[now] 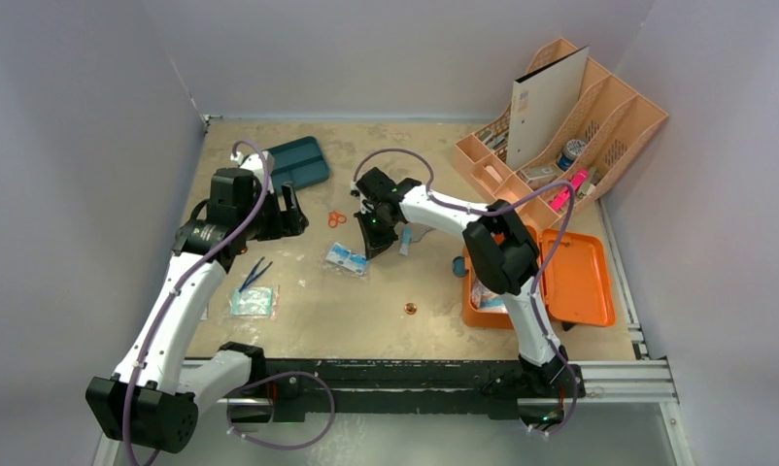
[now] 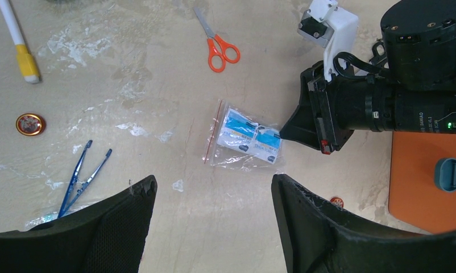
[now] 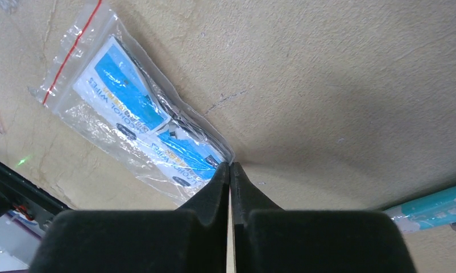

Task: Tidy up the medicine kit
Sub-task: Pick up the medical item at the center of the board, then place the medical item at the medicine box.

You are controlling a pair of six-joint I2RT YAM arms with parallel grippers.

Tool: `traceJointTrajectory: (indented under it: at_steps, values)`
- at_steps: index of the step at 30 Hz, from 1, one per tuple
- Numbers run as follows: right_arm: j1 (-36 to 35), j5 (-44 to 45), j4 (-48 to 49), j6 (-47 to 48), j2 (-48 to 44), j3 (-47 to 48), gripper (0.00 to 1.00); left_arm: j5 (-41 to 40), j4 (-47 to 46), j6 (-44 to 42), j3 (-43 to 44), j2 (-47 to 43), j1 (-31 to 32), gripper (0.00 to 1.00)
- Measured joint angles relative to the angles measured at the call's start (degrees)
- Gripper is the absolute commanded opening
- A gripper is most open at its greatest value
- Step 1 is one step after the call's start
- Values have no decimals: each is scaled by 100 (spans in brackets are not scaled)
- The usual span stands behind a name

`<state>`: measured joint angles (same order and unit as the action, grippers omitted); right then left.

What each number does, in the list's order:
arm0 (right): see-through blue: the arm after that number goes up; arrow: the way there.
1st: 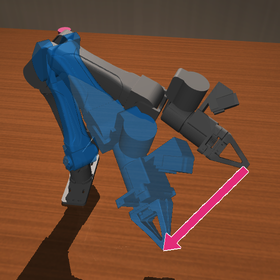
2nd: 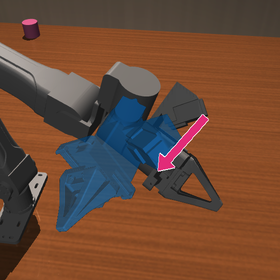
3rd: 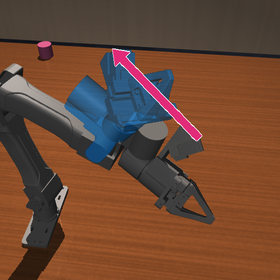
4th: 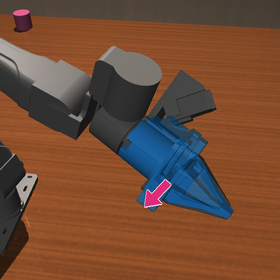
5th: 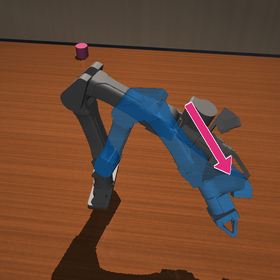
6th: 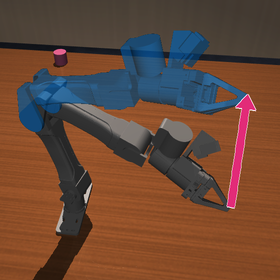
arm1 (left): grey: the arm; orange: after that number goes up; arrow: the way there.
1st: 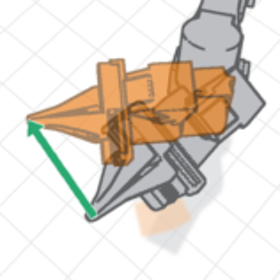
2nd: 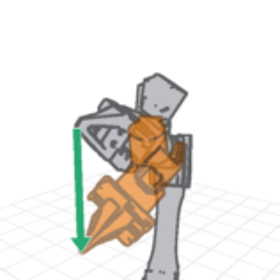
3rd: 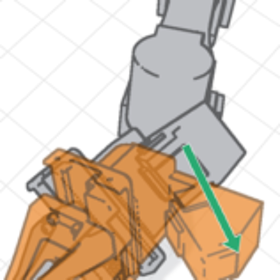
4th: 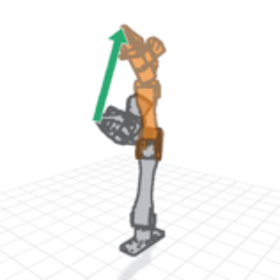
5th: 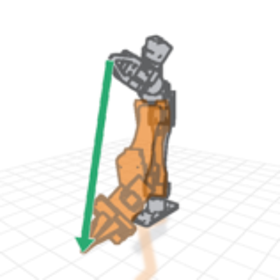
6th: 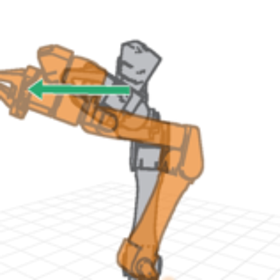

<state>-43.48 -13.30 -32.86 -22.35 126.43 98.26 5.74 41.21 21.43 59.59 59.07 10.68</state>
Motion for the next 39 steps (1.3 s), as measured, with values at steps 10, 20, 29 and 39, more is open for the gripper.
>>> traceJointTrajectory:
  at_steps: [10, 20, 29, 39]
  values:
    - [0, 98, -129, -116, -514, -339, 0, 4, 2, -2, -35, 0, 0, 72]
    - [72, 890, -704, -256, -2033, -476, 0, -26, 7, 0, -35, 28, 0, 73]
    - [507, 1580, -1899, -234, -3213, -476, 0, -20, 31, -2, -35, 199, 0, 73]
    - [1628, 2284, -3180, -170, -4675, -501, 0, 50, 24, 0, -35, 199, 0, 73]
